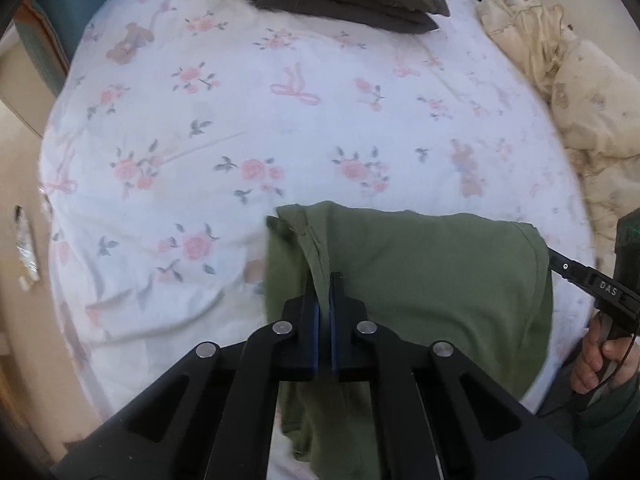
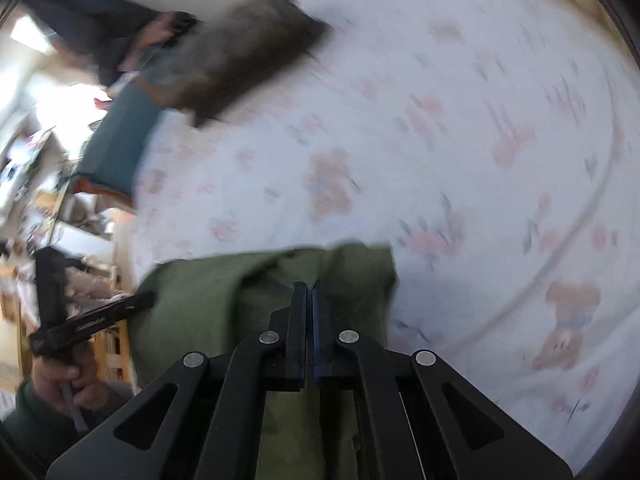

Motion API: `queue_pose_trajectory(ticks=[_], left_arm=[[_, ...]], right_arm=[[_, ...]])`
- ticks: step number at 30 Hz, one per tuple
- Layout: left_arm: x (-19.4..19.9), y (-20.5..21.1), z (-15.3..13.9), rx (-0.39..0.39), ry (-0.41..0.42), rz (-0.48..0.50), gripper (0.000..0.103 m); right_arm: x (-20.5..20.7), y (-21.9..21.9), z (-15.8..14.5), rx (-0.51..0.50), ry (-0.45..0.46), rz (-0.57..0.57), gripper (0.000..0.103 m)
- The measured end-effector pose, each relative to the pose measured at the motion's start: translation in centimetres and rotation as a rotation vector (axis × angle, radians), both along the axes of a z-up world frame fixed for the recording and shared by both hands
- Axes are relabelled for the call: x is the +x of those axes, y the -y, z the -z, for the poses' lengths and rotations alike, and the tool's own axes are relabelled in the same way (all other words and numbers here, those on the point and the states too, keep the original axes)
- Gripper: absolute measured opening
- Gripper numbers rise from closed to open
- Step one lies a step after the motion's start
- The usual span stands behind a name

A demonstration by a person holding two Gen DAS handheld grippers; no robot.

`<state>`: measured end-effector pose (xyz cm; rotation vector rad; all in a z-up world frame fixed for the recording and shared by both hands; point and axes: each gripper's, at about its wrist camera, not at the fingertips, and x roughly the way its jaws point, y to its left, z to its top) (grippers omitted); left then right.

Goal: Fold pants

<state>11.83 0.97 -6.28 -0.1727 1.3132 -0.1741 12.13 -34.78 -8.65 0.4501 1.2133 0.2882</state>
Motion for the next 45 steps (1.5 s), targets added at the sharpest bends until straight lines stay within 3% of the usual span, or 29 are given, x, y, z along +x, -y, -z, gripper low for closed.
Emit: queue_pose_trajectory(ticks=[1, 3, 4, 6, 9, 13, 18, 21, 22, 24, 26, 28, 29, 30, 31, 36, 40, 42, 45], left_arm=[[0.0, 0.3, 0.0, 0.003, -0.004, 0.009, 0.002], [-0.1, 0.3, -0.4, -0.013, 0.007, -0.006, 0.004], [-0.2, 0.2, -0.5, -0.035, 0.01, -0.011, 0.006], [-0.2, 0.1, -0.4, -0.051, -0.001, -0.015, 0.024], [-0.4, 0.2, -0.3, -0.052, 0.001, -0.017, 0.025], [-0.4, 0.6, -0.3, -0.037, 0.011, 0.003, 0.025], [0.2, -0.9, -0.7, -0.07, 0.02, -0.076, 0.026], [1.4, -1.7, -0.7, -0.104, 0.014, -0.115, 0.03], [1.9, -1.7, -0.3, -0.112, 0.0, -0.123, 0.03], [2.8, -1.5, 0.5, -0.125, -0.026, -0.13, 0.03], [3.6, -1.2, 1.3, -0.132, -0.044, -0.129, 0.03], [4.1, -1.1, 2.0, -0.135, -0.062, -0.135, 0.027], [4.2, -1.0, 2.3, -0.142, -0.07, -0.129, 0.019], [4.3, -1.0, 2.4, -0.14, -0.07, -0.12, 0.003], [4.3, -0.9, 2.3, -0.114, -0.066, -0.111, 0.003], [3.9, -1.0, 1.3, -0.053, -0.039, -0.094, 0.003], [3.6, -0.5, 1.6, -0.005, -0.036, -0.066, 0.003], [3.6, -0.7, 1.6, 0.023, -0.031, -0.081, 0.003], [3.6, -0.6, 1.5, 0.02, -0.022, -0.075, 0.005]], right_arm=[[0.1, 0.1, 0.2, -0.018, -0.014, 0.005, 0.001], [-0.1, 0.6, -0.4, 0.094, -0.001, 0.0, 0.004], [-0.2, 0.8, -1.2, 0.103, 0.023, -0.002, 0.007], [-0.7, 1.1, -2.9, 0.062, 0.088, 0.004, 0.007], [-0.8, 1.2, -4.1, 0.082, 0.15, 0.015, 0.007], [0.8, -0.2, -2.4, 0.105, 0.071, -0.024, 0.007], [1.7, -0.4, -1.7, 0.052, 0.056, -0.018, 0.013], [2.2, 0.1, -1.5, 0.068, 0.05, 0.004, 0.049], [2.5, 0.3, -1.3, 0.085, 0.045, 0.012, 0.053], [3.1, 0.0, -0.7, 0.092, 0.024, -0.004, 0.048], [3.6, -0.4, -0.3, 0.098, 0.014, -0.022, 0.027], [3.9, -0.7, 0.2, 0.099, 0.007, -0.039, 0.021], [4.0, -0.8, 0.3, 0.096, 0.001, -0.043, 0.013], [4.0, -0.7, 0.2, 0.088, 0.014, -0.035, 0.008], [3.8, -0.6, -0.1, 0.079, 0.026, -0.041, 0.003], [2.6, -0.3, -1.9, 0.065, 0.109, -0.015, 0.001], [2.5, 1.7, 0.2, 0.088, 0.04, 0.116, 0.0], [2.6, 2.9, 0.8, 0.002, 0.023, 0.191, 0.0], [2.4, 5.2, 1.5, 0.061, -0.009, 0.256, 0.0]])
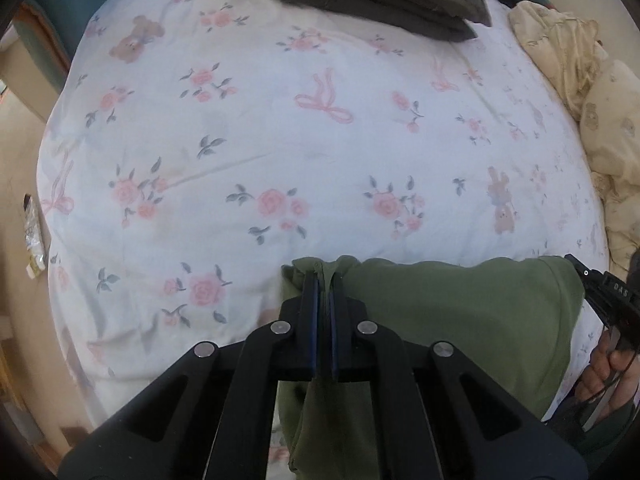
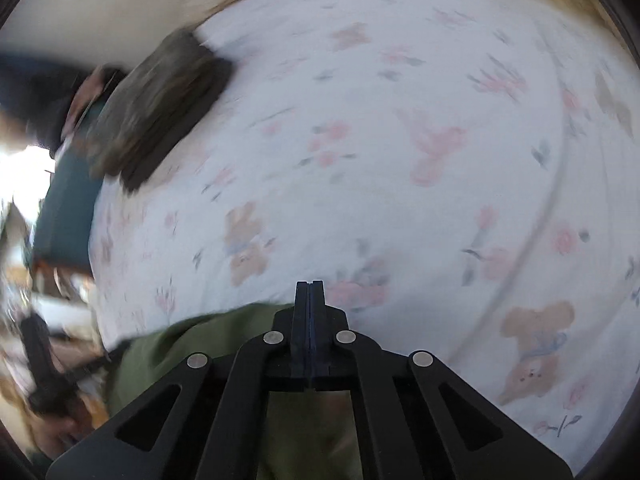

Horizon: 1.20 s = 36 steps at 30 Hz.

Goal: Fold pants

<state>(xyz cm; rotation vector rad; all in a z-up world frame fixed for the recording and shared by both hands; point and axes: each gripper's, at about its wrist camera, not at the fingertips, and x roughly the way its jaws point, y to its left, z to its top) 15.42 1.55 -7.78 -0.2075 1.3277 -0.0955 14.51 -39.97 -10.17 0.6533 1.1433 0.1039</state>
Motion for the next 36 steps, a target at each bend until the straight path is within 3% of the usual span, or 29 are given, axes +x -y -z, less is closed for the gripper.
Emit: queue_pose_trajectory(ticks=[2, 5, 8, 10, 12, 16, 18, 19, 21, 23, 24, 26, 28, 31, 33, 36], left_arm=[[-0.2, 0.1, -0.7, -0.033, 0.027, -0.006, 0.007], [-0.3, 0.5, -1.1, -0.034, 0.036, 0.011, 0.007], [-0.4, 0.8, -0.7, -0.004, 0.033, 0.02, 0.004], [-0.5, 1.1, -0.5, 0.029, 0.035, 0.033, 0.004], [-0.5, 1.1, 0.0, 0.037, 0.024, 0.046, 0.004], [-0.7, 1.2, 0.1, 0.057, 0.032, 0.052, 0.004], [-0.7, 0.9, -0.1, 0.059, 0.04, 0.026, 0.008], [-0.7, 0.7, -0.3, 0.047, 0.044, 0.01, 0.008], [-1.0, 0.3, -1.1, 0.057, 0.054, -0.021, 0.026], [-2.2, 0.3, -3.5, 0.063, 0.164, -0.07, 0.032], [-3.0, 0.8, -4.7, 0.041, 0.233, -0.055, 0.032], [-4.3, 2.9, -5.7, -0.013, 0.287, 0.031, 0.032], [-5.4, 5.8, -4.6, -0.08, 0.253, 0.173, 0.031], [-5.8, 7.3, -1.1, 0.052, 0.196, 0.22, 0.029], [-5.4, 6.1, 0.0, 0.144, 0.193, 0.165, 0.029], [-4.0, 2.5, 1.2, 0.256, 0.143, 0.028, 0.03]], right_arm=[[-0.5, -0.3, -1.8, 0.004, 0.072, -0.032, 0.0], [-0.8, -4.0, -4.9, 0.034, 0.18, -0.222, 0.0], [-1.4, -9.5, -6.0, -0.037, 0.229, -0.422, 0.0], [-1.4, -12.6, -4.4, -0.221, 0.185, -0.489, 0.0], [-0.6, -12.6, -2.3, -0.36, 0.152, -0.454, 0.0], [0.9, -9.3, -1.3, -0.466, 0.099, -0.336, 0.0], [0.9, -6.8, -1.7, -0.36, 0.091, -0.265, 0.0], [0.6, -5.9, -2.4, -0.254, 0.108, -0.237, 0.0], [0.1, -6.0, -4.4, -0.183, 0.182, -0.242, 0.0], [-0.3, -8.0, -5.9, -0.165, 0.239, -0.324, 0.0], [-0.4, -9.6, -6.0, -0.147, 0.247, -0.393, 0.0], [-0.3, -12.6, -5.2, -0.151, 0.229, -0.484, 0.0], [-0.3, -14.2, -3.4, -0.19, 0.189, -0.522, 0.0], [-0.2, -13.8, -1.8, -0.26, 0.185, -0.496, 0.0], [-0.1, -12.1, -1.5, -0.326, 0.174, -0.439, 0.0], [-0.1, -10.0, -1.1, -0.277, 0.138, -0.393, 0.0]])
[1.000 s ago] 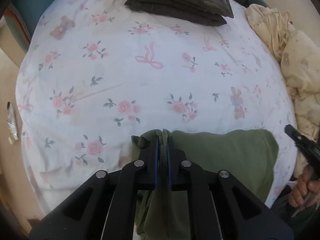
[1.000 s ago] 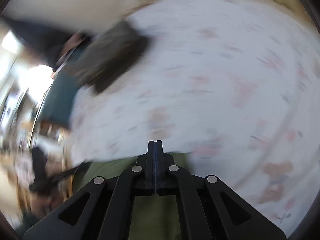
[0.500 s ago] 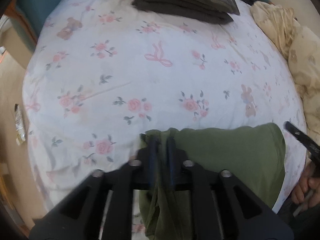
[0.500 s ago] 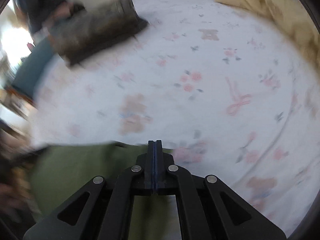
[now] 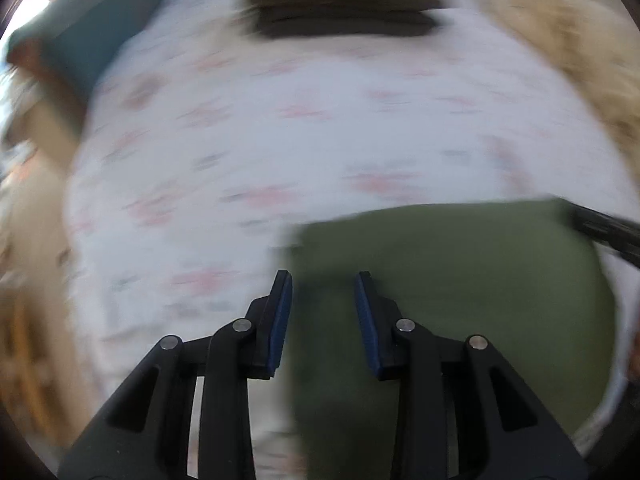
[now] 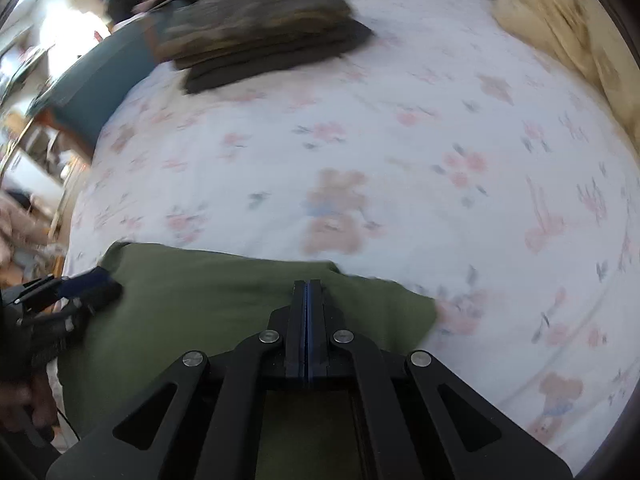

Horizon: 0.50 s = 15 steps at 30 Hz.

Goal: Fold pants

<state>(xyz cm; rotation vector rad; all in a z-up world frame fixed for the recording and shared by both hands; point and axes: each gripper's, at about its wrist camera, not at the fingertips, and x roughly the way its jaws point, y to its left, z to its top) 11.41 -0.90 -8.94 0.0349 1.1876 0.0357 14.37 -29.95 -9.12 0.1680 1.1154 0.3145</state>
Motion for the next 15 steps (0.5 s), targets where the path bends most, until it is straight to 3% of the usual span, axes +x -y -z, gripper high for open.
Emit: queue_pose_trajectory(ticks=[3, 4, 5, 6, 8, 9, 13, 15], left_arm=[[-0.1, -3.1, -0.2, -0.124, -0.054, -0.116, 0.03], [-0.8, -3.7, -1.2, -0.17, -0.043, -0.156, 0.033], [-1.3, -3.9, -1.9, -0.188, -0.031, -0.162, 0.048], [-1.8, -3.9, -2.5, -0.206, -0.016, -0.162, 0.074], [-3.6, -4.2, -3.5, -0.253, 0.026, -0.177, 0.102], [-4.0, -4.4, -3.6, -0.286, 0.033, -0.181, 0.102], [-4.2, -3.0, -0.6, -0.486, -0.119, -0.135, 0.102], [-4.4, -1.9, 1.1, -0.49, -0.173, -0.103, 0.102]], right_arm=[[-1.3, 0.9, -2.1, -0.003, 0.04, 0.037, 0.0], [-1.7, 2.1, -3.0, 0.062, 0.033, 0.068, 0.008], [-1.8, 3.3, -3.5, 0.121, 0.025, 0.091, 0.009], [-2.0, 4.2, -4.0, 0.169, 0.01, 0.104, 0.015], [-2.6, 5.5, -4.1, 0.24, -0.027, 0.135, 0.085], [-2.9, 5.8, -3.7, 0.257, -0.05, 0.157, 0.097], [-4.2, 6.4, 0.6, 0.38, -0.249, 0.224, 0.1], [-4.5, 5.4, 2.6, 0.426, -0.338, 0.192, 0.1]])
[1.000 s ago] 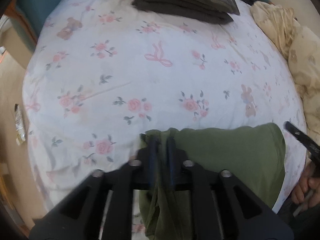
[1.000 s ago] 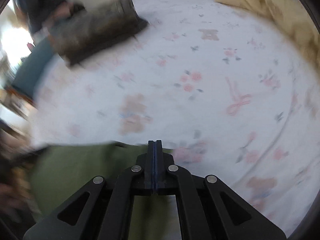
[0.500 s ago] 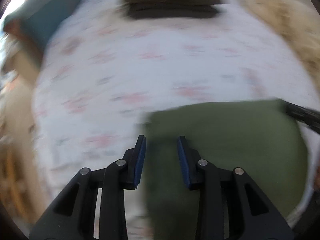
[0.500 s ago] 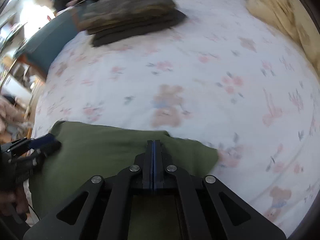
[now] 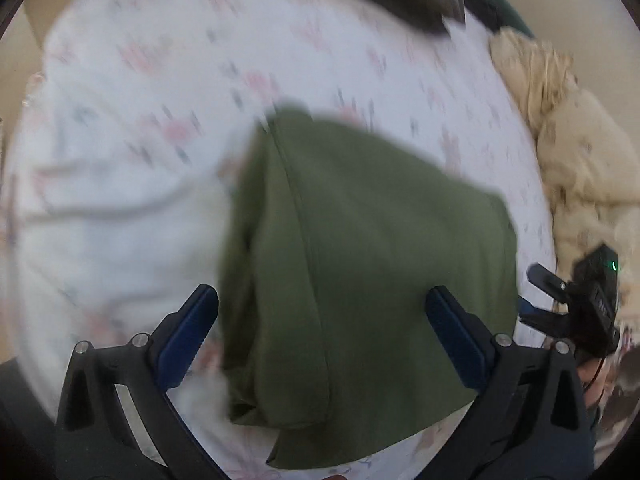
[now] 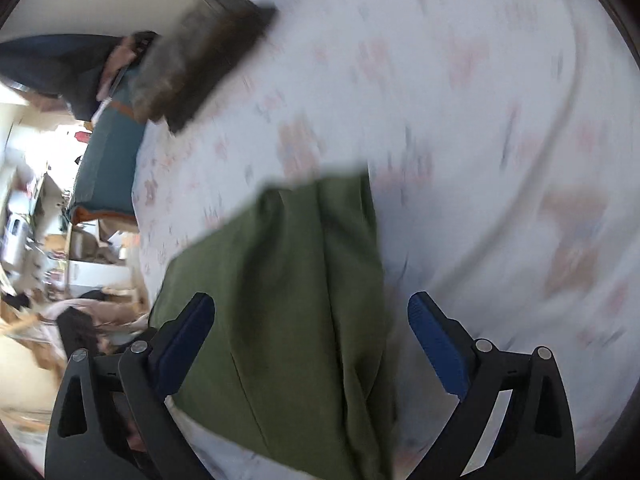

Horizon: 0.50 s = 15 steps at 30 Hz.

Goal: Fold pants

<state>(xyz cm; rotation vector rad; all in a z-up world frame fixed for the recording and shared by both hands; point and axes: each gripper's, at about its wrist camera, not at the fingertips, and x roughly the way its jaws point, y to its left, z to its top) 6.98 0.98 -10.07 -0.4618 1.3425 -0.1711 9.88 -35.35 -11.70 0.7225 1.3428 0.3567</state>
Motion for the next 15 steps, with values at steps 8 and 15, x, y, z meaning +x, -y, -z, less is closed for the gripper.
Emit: queue_pose_trajectory(ticks=[8, 15], left_arm=[[-0.5, 3.4, 2.6, 0.164, -0.003, 0.142, 0.101], [-0.4, 4.6, -0.1, 0.082, 0.066, 0.207, 0.022]], right_arm=[[-0.5, -4.1, 2.7, -0.157, 0.005, -0.147, 0.092], [-0.9, -4.7, 0.9, -0.082, 0.063, -0.178, 0.019]])
